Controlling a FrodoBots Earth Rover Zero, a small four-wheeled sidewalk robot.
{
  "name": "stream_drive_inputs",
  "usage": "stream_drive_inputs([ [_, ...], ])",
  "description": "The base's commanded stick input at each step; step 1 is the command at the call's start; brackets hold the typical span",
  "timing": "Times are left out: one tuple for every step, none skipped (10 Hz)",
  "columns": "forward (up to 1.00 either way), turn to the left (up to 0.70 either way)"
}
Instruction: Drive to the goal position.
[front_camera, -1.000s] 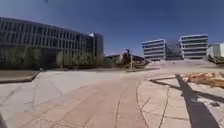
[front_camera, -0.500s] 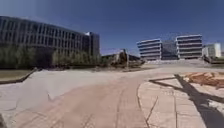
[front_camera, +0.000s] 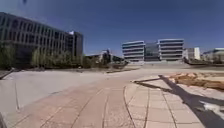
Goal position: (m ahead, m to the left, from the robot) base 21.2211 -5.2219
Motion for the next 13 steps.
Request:
stream_drive_inputs([
  [0.70, -0.03],
  [0.70, 0.01],
  [0.70, 0.01],
  [0.70, 0.01],
  [0.70, 0.01],
  [0.70, 0.01],
  [0.70, 0.01],
  [0.70, 0.01],
  [0.70, 0.01],
  [0.70, 0.01],
  [0.70, 0.01],
  [0.70, 0.01],
  [0.70, 0.01],
])
